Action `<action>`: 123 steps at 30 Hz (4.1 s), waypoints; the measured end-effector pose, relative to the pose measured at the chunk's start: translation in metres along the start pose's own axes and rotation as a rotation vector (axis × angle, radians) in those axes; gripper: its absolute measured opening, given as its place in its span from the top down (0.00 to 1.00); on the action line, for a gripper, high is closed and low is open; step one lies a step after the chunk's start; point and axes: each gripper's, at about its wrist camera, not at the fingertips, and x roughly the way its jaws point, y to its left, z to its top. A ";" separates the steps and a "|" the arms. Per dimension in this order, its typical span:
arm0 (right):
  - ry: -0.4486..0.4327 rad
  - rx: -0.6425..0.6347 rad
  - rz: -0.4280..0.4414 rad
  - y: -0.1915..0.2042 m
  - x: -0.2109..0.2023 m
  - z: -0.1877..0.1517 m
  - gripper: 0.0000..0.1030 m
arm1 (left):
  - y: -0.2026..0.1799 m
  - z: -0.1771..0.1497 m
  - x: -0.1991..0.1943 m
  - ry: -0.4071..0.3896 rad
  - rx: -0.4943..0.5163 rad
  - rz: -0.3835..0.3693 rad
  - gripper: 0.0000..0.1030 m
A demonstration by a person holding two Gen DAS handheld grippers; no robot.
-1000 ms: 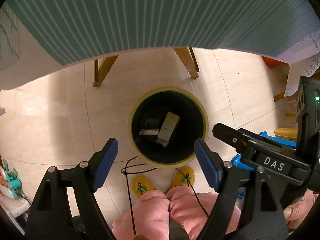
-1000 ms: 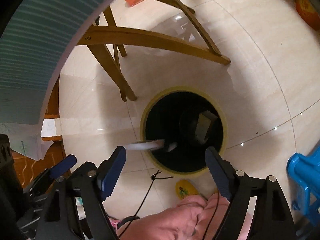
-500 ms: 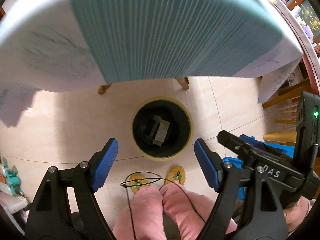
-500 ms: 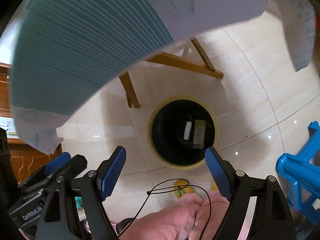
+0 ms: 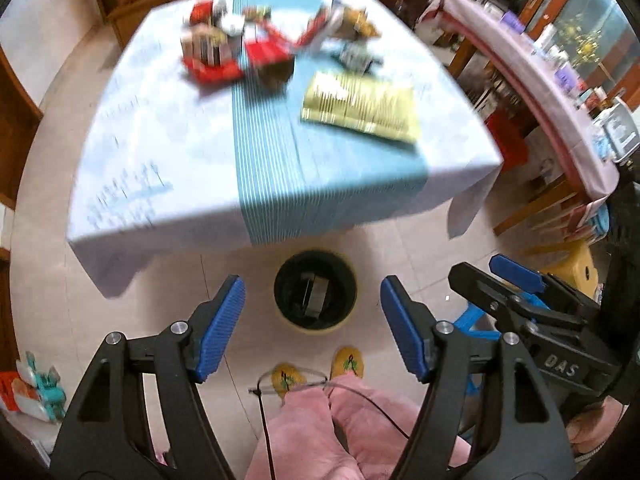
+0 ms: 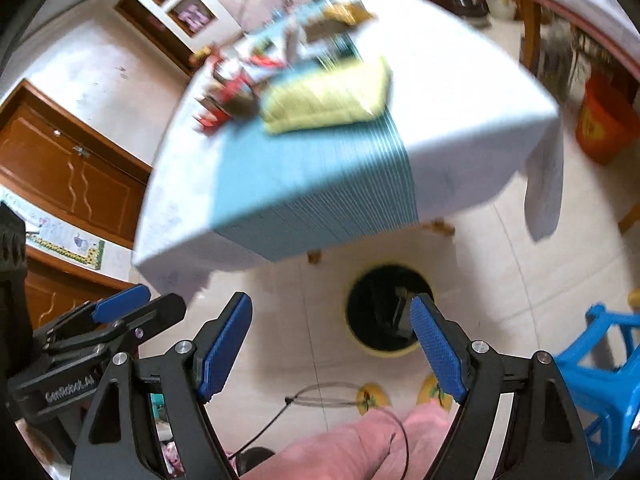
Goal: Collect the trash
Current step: 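Move both tools back over the table toward the trash, then grasp the red box with left tool while right tool grasps yellow-green bag, then carry red box and yellow-green bag over the bin and release both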
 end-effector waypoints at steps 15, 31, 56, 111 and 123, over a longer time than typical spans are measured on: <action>-0.279 -0.194 -0.004 0.092 -0.125 0.056 0.20 | 0.019 0.052 -0.112 -0.233 0.017 -0.016 0.34; -0.171 -0.467 -0.088 0.089 -0.038 0.146 0.20 | 0.035 0.124 -0.045 -0.184 -0.075 0.019 0.34; 0.270 -1.114 -0.025 0.082 0.220 0.207 0.16 | 0.083 0.200 0.091 -0.088 -0.388 0.128 0.34; 0.130 -0.385 0.257 0.027 0.110 0.283 0.82 | 0.061 0.200 0.100 0.006 -0.283 0.018 0.57; -0.017 -0.258 0.221 0.064 0.029 0.165 0.82 | 0.059 0.108 0.022 -0.023 -0.114 -0.079 0.57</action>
